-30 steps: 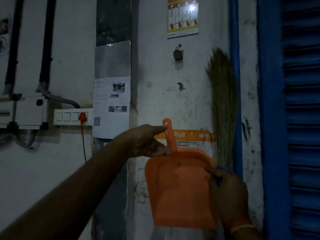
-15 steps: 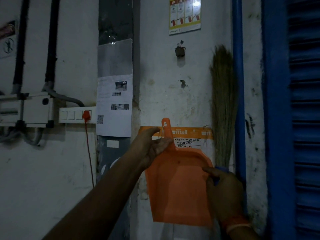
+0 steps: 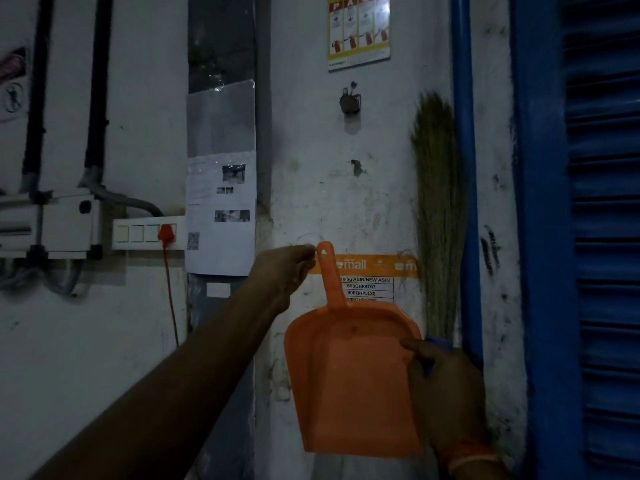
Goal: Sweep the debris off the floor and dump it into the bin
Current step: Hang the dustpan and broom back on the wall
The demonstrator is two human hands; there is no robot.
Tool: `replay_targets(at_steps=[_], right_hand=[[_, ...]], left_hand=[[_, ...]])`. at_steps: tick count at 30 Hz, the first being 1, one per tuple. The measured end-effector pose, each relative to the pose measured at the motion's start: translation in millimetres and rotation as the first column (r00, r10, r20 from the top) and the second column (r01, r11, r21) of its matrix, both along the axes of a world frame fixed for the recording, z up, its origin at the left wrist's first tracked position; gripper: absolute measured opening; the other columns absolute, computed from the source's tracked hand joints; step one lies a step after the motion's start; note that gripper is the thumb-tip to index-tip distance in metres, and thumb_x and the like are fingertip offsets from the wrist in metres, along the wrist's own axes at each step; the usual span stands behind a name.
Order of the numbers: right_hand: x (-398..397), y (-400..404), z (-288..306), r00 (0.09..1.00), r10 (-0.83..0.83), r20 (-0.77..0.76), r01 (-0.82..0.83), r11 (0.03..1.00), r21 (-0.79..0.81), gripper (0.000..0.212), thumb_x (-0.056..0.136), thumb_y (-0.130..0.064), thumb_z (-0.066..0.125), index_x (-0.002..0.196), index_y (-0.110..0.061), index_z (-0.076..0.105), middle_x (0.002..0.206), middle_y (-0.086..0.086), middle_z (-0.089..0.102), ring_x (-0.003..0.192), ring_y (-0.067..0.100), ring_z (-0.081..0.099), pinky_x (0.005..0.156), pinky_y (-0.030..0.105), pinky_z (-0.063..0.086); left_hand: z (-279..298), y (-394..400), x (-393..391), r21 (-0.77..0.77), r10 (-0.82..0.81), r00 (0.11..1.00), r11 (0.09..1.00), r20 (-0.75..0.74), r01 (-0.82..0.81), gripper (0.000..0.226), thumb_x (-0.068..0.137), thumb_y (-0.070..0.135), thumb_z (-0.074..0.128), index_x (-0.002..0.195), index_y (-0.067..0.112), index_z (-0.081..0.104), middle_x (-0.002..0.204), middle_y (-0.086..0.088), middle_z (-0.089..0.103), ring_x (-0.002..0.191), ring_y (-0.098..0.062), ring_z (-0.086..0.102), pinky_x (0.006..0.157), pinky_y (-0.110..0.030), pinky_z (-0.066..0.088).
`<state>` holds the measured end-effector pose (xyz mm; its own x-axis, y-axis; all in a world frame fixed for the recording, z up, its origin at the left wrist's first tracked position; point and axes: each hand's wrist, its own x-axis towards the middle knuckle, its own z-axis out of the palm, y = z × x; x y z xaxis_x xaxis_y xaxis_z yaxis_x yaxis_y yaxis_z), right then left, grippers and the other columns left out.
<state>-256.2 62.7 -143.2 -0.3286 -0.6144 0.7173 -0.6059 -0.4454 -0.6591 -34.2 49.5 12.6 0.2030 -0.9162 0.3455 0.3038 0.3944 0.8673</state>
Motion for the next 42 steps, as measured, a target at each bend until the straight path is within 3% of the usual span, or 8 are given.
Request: replay_targets(at_steps=[5,11,14,19,23,30,35,42], right_hand=[[6,-1,5,1.0,-0.021,-0.001,0.021,1.0,-0.002,0.034,0.086,-0.002,0.065,0.103,-0.03,0.075,0.114,0.009,0.066,0.097,0.025,0.064,0.089,0.038,0.055],[24,-8,34,0.999,-0.045,-0.008,0.045,0.999,-0.025,0.034,0.086,-0.007,0.061,0.107,-0.032,0.074,0.107,0.006,0.069,0.095,0.022,0.064,0.089,0.033,0.055],[32,-11,55,0.998,-0.062,-0.001,0.061,0.996,-0.067,0.036,0.087,-0.011,0.06,0.113,-0.033,0.072,0.106,0.005,0.069,0.092,0.02,0.064,0.09,0.031,0.054],[49,-16,83,0.998,-0.063,0.026,0.065,0.993,-0.103,0.036,0.087,-0.012,0.059,0.117,-0.031,0.07,0.114,0.003,0.068,0.101,0.02,0.063,0.095,0.033,0.053],[52,-24,102,0.994,-0.105,0.017,0.107,0.987,-0.118,0.035,0.088,-0.012,0.06,0.116,-0.03,0.07,0.117,0.001,0.069,0.105,0.019,0.063,0.095,0.027,0.051],[59,-44,159,0.989,-0.151,0.001,0.148,0.971,-0.187,0.036,0.088,-0.009,0.057,0.115,-0.029,0.07,0.111,0.001,0.07,0.096,0.017,0.065,0.089,0.029,0.055],[60,-54,210,0.971,-0.236,-0.04,0.222,0.952,-0.21,0.037,0.09,-0.009,0.055,0.12,-0.028,0.068,0.115,0.0,0.068,0.1,0.017,0.064,0.088,0.025,0.053],[52,-60,260,0.956,-0.287,-0.065,0.27,0.942,-0.2,0.037,0.088,-0.007,0.055,0.115,-0.028,0.069,0.119,0.001,0.066,0.1,0.018,0.063,0.084,0.023,0.054]], left_hand=[[27,-14,9,-0.337,0.319,0.883,0.92,0.344,-0.201,0.018,0.093,0.007,0.064,0.107,0.014,0.073,0.106,0.001,0.072,0.095,-0.009,0.068,0.087,-0.029,0.058],[90,-28,13,-0.649,0.553,0.649,0.752,0.523,-0.118,0.026,0.094,0.006,0.063,0.117,0.015,0.07,0.121,0.002,0.07,0.106,0.0,0.063,0.084,-0.011,0.051],[121,-34,12,-0.715,0.597,0.613,0.695,0.517,-0.074,0.028,0.095,0.005,0.062,0.119,0.015,0.07,0.123,0.001,0.07,0.113,0.0,0.061,0.081,-0.003,0.048],[154,-49,13,-0.825,0.728,0.51,0.562,0.458,-0.061,0.028,0.096,0.011,0.061,0.12,0.02,0.069,0.125,0.002,0.07,0.115,-0.005,0.063,0.098,-0.026,0.051],[175,-64,13,-0.882,0.783,0.484,0.469,0.391,-0.046,0.028,0.095,0.011,0.062,0.12,0.021,0.07,0.123,0.003,0.071,0.113,-0.004,0.064,0.099,-0.029,0.053],[227,-102,8,-0.938,0.839,0.494,0.326,0.229,-0.119,0.028,0.093,0.009,0.064,0.118,0.017,0.073,0.118,0.002,0.073,0.102,0.002,0.063,0.078,0.005,0.039],[279,-130,-3,-0.942,0.828,0.522,0.312,0.204,-0.127,0.031,0.091,0.007,0.065,0.119,0.017,0.072,0.12,0.0,0.072,0.102,0.001,0.062,0.094,-0.017,0.048],[325,-149,-28,-0.945,0.853,0.458,0.318,0.25,-0.076,0.036,0.089,0.001,0.064,0.123,0.012,0.07,0.126,-0.008,0.069,0.122,-0.02,0.061,0.104,-0.028,0.044]])
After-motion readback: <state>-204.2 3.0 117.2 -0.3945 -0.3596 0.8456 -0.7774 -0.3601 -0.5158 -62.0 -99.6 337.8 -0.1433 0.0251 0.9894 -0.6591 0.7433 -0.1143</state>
